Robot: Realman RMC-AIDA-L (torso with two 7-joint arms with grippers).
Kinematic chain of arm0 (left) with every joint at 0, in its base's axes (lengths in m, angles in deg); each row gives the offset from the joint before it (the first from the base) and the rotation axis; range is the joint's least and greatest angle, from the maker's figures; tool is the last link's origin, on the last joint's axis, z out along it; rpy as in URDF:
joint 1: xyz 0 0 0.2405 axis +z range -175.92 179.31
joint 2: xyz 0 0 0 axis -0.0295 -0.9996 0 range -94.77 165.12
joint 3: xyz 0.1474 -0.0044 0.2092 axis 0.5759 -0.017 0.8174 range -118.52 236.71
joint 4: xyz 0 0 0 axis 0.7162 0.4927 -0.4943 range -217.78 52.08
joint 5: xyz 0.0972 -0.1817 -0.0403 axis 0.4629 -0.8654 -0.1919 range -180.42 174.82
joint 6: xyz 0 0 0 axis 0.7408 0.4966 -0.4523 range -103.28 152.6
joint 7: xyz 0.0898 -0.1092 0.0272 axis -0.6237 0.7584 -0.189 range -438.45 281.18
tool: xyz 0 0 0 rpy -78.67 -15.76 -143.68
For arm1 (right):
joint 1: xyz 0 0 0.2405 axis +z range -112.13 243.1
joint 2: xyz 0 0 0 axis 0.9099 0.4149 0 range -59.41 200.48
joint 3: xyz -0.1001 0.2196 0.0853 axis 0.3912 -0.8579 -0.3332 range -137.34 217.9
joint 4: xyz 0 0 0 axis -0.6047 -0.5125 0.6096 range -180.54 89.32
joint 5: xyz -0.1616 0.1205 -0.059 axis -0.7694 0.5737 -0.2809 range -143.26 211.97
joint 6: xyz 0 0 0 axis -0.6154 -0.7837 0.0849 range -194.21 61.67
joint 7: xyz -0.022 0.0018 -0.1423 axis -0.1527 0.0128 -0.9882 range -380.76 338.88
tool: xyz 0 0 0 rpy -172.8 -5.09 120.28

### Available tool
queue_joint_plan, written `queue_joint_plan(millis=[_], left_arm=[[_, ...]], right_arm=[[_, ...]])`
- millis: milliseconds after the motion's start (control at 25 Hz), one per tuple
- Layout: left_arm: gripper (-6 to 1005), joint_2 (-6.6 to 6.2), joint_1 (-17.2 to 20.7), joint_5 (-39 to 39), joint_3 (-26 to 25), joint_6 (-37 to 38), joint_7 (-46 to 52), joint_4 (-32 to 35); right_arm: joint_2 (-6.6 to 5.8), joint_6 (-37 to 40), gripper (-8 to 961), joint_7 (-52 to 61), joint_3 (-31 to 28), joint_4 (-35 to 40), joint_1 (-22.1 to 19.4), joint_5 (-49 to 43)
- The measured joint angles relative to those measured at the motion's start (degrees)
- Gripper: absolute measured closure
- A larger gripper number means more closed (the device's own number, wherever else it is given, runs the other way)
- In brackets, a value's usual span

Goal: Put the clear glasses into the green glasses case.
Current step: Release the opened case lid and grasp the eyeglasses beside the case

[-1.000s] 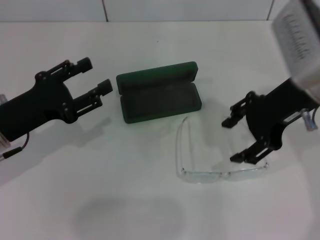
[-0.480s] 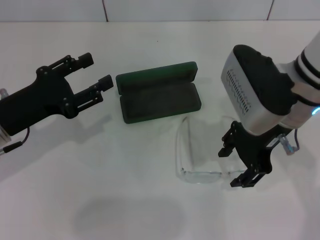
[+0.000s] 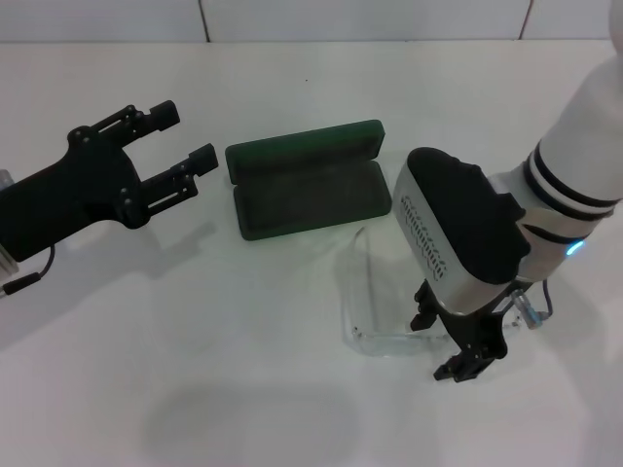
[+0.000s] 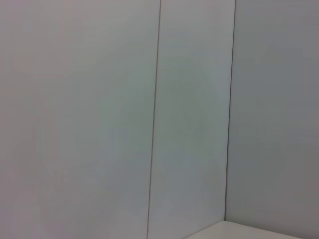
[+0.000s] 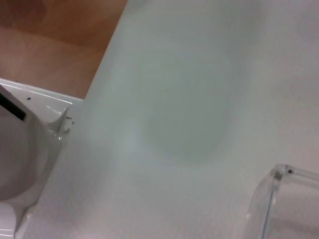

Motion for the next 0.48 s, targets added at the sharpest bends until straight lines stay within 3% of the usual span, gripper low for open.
queue_joint_plan(millis=[240, 480], left_arm=[[283, 0.01, 0.24, -0.03, 0.0, 0.04, -0.18, 0.0], [282, 0.15, 0.58, -0.11, 0.0, 0.3, -0.2, 0.0]], right_arm=[[0.0, -0.26, 348, 0.05, 0.14, -1.53, 0.89, 0.55], [0.0, -0.53, 548, 0.08, 0.05, -2.01, 0.76, 0.64]])
